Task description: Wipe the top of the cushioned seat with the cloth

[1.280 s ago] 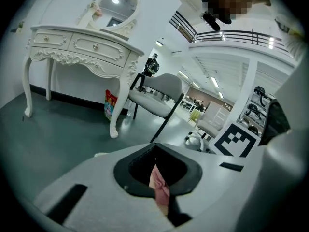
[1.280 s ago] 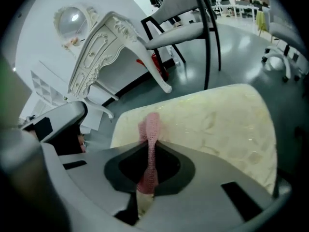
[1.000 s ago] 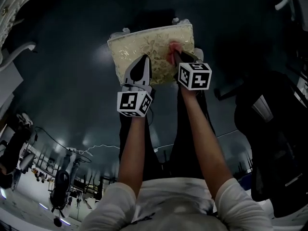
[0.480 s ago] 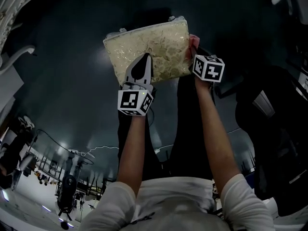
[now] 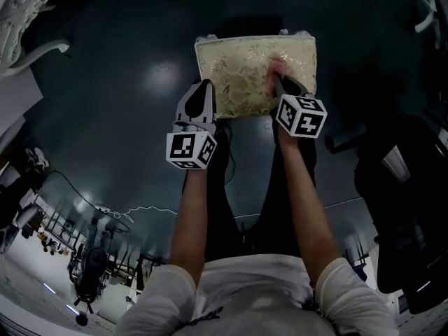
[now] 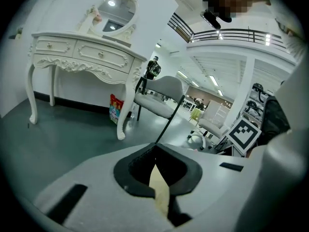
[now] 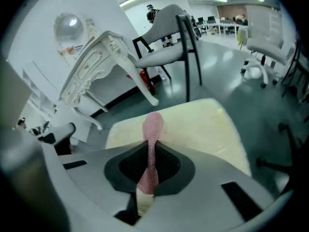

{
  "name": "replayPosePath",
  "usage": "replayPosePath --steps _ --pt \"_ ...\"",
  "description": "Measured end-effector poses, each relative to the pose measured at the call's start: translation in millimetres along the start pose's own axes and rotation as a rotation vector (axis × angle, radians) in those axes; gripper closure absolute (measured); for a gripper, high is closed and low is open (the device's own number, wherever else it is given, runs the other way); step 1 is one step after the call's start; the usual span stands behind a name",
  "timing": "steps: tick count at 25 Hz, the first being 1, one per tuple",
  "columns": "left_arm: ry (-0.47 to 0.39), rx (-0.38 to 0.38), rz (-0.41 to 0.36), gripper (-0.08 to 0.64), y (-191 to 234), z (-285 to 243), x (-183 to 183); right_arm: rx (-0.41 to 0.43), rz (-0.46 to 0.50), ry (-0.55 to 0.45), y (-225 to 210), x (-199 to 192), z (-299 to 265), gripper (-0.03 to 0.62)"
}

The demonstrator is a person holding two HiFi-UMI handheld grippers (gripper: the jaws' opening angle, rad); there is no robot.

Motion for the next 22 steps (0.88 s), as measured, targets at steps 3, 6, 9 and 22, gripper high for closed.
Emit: replayPosePath --steps 3,6,9,22 --pt "-0.007 0.040 0.005 0.546 36.9 11.5 6.5 0.153 -0.021 0.057 60.8 -21.7 -48.8 0.571" --pt "-0.022 0.084 0.024 0.546 64.8 19.9 10.4 0.249 0.007 0.138 106.6 -36.8 -90.7 0.571" --pt "-0.025 0.106 0.034 0.546 81.1 25.3 7.1 0.276 0.034 0.214 129.3 -48.1 -123.0 0.570" --pt "0.003 0.066 0.045 0.546 31.2 13.4 -9.0 0.202 -0.007 0.194 69.9 -37.1 -83.6 0.569"
Point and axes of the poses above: the fingertips, and each gripper's own axes: z backward along the fingers, y to its left, x out of its top, the point moved 10 cm from there along z, backward along the fingers, and after that the axes turned 15 degrees about x, right-handed, at the moved point
